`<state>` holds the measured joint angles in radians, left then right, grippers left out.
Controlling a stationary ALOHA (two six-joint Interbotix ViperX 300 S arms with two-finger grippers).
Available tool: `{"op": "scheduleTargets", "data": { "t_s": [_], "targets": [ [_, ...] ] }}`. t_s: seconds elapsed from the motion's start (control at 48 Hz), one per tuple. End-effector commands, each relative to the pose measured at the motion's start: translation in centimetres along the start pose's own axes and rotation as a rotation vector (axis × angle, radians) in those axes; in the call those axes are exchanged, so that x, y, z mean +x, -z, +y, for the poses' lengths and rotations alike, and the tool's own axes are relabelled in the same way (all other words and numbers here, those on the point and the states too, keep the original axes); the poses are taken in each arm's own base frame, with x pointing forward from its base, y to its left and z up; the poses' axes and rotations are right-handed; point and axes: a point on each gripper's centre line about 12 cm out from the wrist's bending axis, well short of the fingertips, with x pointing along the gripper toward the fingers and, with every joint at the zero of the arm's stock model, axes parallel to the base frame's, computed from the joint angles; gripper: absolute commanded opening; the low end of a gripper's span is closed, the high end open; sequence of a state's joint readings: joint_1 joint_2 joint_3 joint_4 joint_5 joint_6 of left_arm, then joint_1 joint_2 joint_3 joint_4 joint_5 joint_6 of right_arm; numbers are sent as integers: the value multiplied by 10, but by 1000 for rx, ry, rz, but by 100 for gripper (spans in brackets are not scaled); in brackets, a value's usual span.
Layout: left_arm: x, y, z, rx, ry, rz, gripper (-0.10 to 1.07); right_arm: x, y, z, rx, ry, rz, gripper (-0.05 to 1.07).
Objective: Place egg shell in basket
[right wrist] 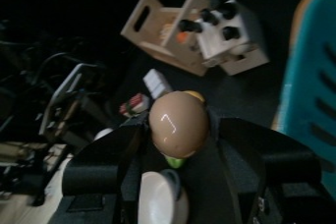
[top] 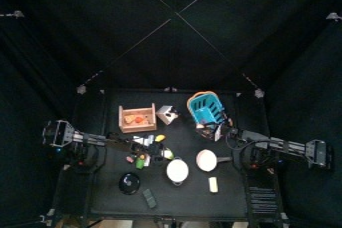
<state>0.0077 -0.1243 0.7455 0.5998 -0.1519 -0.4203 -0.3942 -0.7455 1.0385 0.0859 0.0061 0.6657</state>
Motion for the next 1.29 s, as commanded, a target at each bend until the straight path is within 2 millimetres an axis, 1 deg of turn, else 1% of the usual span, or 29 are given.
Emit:
{"op": "scheduleTargets", "data": {
  "t_s": [0.0,0.042,0.146,0.271,0.354,0.604,0.729,1.0,1.271],
  "targets": [
    [-4,-11,0,3,0,-36,67,-4,-6,-17,-6,80,-11,66],
    [-4,-11,1,3,-2,-35,67,-6,-4,-27,-4,125,3,66],
    [-3,-12,1,3,-1,-37,67,-7,-2,-45,3,202,19,66],
    [-3,-11,1,5,0,-34,67,-9,-1,-58,9,252,15,67],
    [-2,-10,0,4,0,-31,67,-11,-2,-62,14,266,7,71],
    [-2,-11,1,5,0,-34,67,-11,2,-66,16,272,13,90],
    [-2,-11,1,5,0,-34,67,-12,3,-67,6,275,13,97],
    [-2,-10,1,2,-1,-32,67,-11,8,-69,-1,276,28,98],
    [-1,-10,0,4,1,-30,67,-9,6,-61,-14,250,31,98]
  ]
}}
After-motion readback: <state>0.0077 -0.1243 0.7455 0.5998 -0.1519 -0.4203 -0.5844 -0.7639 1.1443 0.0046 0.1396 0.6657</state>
